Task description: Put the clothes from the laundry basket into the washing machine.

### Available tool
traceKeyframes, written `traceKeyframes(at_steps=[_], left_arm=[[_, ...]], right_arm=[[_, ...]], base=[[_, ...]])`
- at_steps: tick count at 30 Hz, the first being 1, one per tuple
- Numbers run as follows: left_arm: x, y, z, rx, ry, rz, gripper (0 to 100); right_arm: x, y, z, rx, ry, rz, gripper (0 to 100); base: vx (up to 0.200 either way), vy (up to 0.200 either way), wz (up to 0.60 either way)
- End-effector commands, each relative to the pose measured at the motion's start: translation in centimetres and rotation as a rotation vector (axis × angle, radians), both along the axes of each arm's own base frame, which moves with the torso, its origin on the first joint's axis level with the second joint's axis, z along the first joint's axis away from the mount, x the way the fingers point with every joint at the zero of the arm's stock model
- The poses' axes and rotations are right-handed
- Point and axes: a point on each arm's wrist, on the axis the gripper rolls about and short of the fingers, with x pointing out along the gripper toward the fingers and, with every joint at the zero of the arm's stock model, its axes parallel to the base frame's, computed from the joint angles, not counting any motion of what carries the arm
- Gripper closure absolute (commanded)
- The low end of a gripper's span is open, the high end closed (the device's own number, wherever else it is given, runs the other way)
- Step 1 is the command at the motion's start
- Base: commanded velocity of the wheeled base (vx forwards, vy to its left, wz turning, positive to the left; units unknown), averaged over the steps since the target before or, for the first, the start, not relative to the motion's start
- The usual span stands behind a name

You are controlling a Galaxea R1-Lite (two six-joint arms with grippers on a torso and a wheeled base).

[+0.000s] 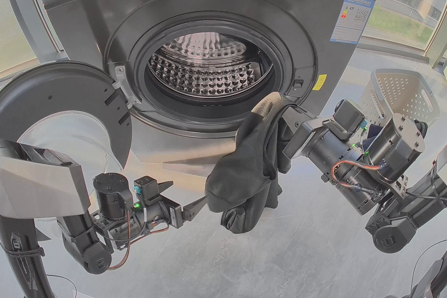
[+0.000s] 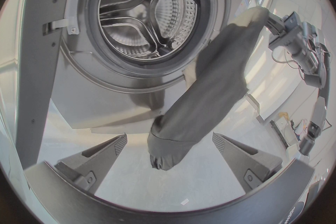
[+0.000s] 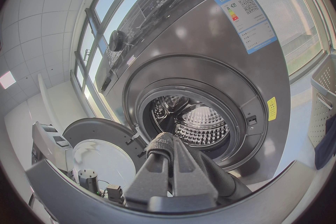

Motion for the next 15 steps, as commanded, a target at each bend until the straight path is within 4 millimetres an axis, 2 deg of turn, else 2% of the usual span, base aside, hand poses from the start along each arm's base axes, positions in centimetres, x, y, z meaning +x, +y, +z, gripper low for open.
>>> traceKeyframes(at_steps=[1, 6, 12, 15], left_arm=[[-1.0, -0.8, 0.1, 0.010, 0.002, -0.050, 0], [-2.2, -2.7, 2.1, -0.024, -0.072, -0.131, 0], [-2.3, -5.3, 2.8, -0.058, -0.117, -0.219, 0], [-1.9, -7.2, 3.1, -0.085, -0.149, -0.256, 0]], right_arm=[[0.7, 0.3, -0.4, -0.002, 0.005, -0.014, 100], [0.9, 0.5, -0.4, 0.006, 0.007, -0.010, 100], [0.9, 0.6, -0.2, 0.011, 0.002, -0.009, 100], [1.0, 0.6, -0.1, 0.014, -0.002, -0.009, 100]], base=[[0.000, 0.000, 0.00], [0.000, 0.000, 0.00], [0.000, 0.000, 0.00], [0.000, 0.000, 0.00]])
